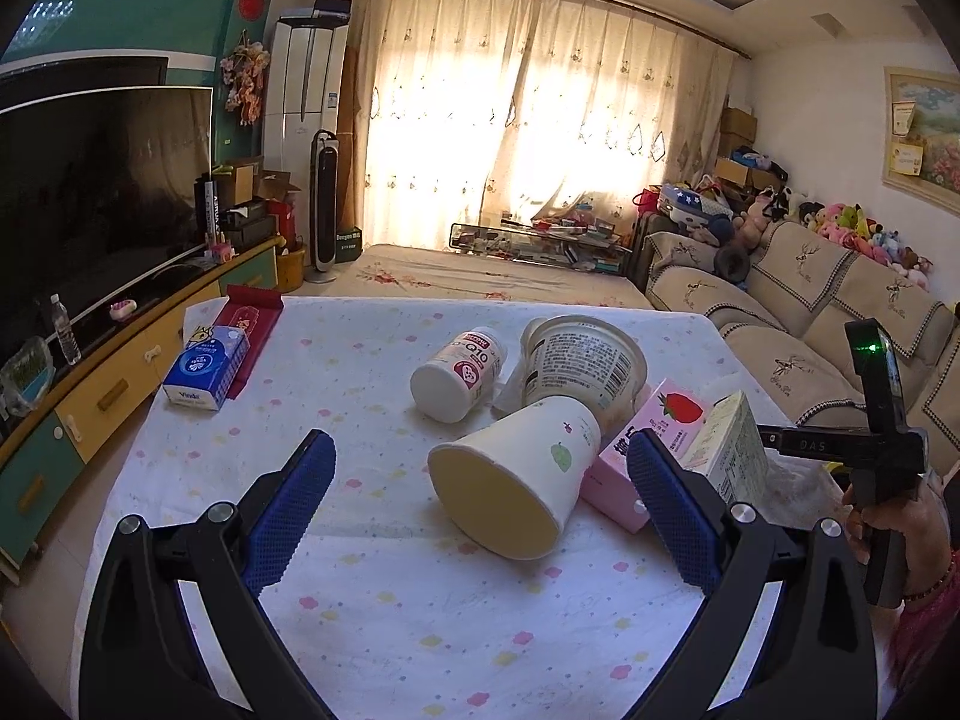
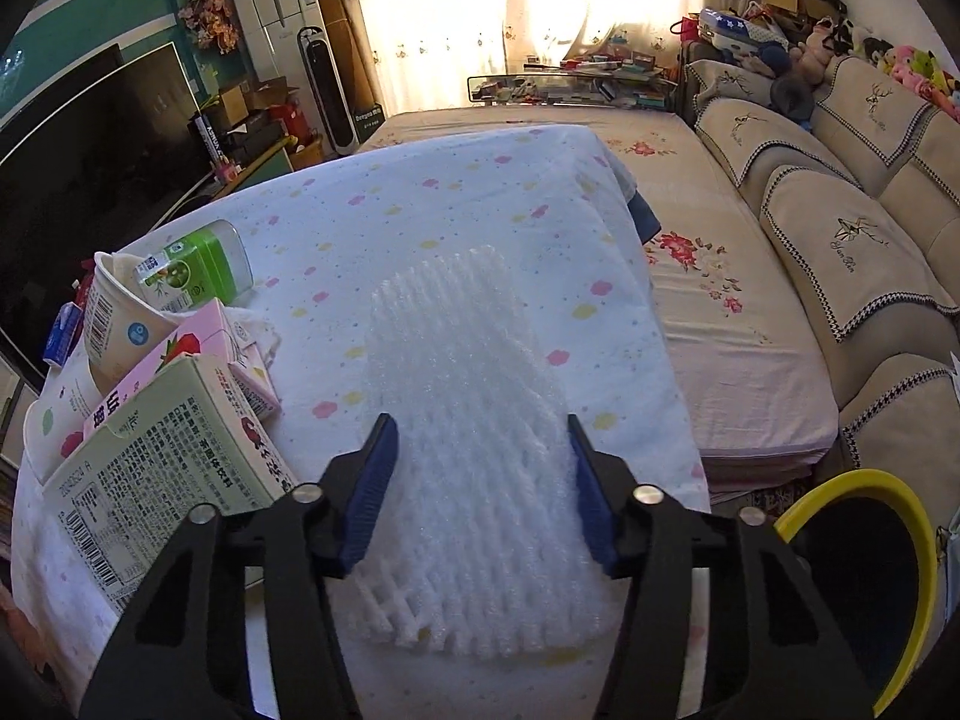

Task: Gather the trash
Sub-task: 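Grasp the white foam net with the right tool, then drop the foam net into the bin and move the left tool toward the cartons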

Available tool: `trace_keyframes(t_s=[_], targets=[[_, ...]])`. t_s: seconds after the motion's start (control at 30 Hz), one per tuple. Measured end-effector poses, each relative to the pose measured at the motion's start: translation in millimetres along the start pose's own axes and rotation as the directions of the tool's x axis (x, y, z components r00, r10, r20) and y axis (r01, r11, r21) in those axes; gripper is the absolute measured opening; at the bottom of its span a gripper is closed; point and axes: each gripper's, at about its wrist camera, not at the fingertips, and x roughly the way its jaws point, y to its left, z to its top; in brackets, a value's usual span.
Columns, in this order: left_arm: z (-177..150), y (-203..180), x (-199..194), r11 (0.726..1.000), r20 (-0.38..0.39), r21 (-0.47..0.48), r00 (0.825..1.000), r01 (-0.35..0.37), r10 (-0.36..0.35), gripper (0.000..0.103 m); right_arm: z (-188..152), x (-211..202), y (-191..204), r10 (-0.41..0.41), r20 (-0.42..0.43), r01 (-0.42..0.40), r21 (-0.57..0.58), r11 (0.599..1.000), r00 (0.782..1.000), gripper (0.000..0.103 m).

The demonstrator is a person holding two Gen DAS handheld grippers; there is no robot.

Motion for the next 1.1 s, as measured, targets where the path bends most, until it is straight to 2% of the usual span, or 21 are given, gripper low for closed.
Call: trace_keyframes(t_s=[0.07, 0.13, 0.3, 0.43, 0.53, 0.63, 0.77, 0.87, 1.1], targets=[[-0.9, 1.3, 0.9, 1.0, -0.001, -0.001, 1.0, 0.0, 0.0, 0.096, -0.8, -4.7, -2.5, 0.003, 0.013, -0.003, 0.01, 1.0, 1.0, 0.019], [-1.0, 1.3, 1.1, 1.0, -0.002, -0.001, 1.0, 0.0, 0.0, 0.096, 1.2, -9.1, -6.3, 0.013, 0.028, -0.014, 0.027, 1.0, 1.0, 0.014], [-1.3, 0.8, 2.8, 1.0, -0.004, 0.007, 1.0, 0.008, -0.008, 0.096, 2.6, -23.0, -16.3, 0.041, 0.058, -0.045, 0.076, 0.996, 0.998, 0.013], [-2.3, 0.0, 4.5, 1.0, -0.007, 0.016, 1.0, 0.011, -0.011, 0.096, 2.1, -57.2, -24.2, 0.061, 0.133, -0.074, 0.098, 0.992, 0.989, 0.013], [-2.2, 0.0, 6.9, 1.0, -0.014, 0.018, 1.0, 0.016, -0.016, 0.096, -10.7, -95.6, -39.3, 0.014, 0.221, -0.043, 0.128, 0.991, 0.975, 0.013], [-3.0, -2.4, 7.6, 0.999, -0.018, 0.027, 1.0, 0.02, -0.019, 0.096, -26.2, -123.1, -69.3, -0.049, 0.265, -0.001, 0.187, 0.982, 0.963, 0.013], [-3.7, -5.9, 6.7, 0.999, -0.012, 0.047, 1.0, 0.018, -0.018, 0.096, -47.8, -135.7, -124.2, -0.172, 0.249, 0.097, 0.285, 0.953, 0.953, 0.014], [-3.8, -7.1, 6.2, 0.998, -0.011, 0.056, 1.0, 0.019, -0.018, 0.096, -67.3, -129.2, -156.2, -0.216, 0.199, 0.136, 0.351, 0.926, 0.956, 0.014], [-4.8, -11.7, 8.7, 0.997, -0.023, 0.073, 1.0, 0.016, -0.014, 0.096, -96.3, -108.4, -183.6, -0.285, 0.122, 0.22, 0.383, 0.897, 0.951, 0.014]])
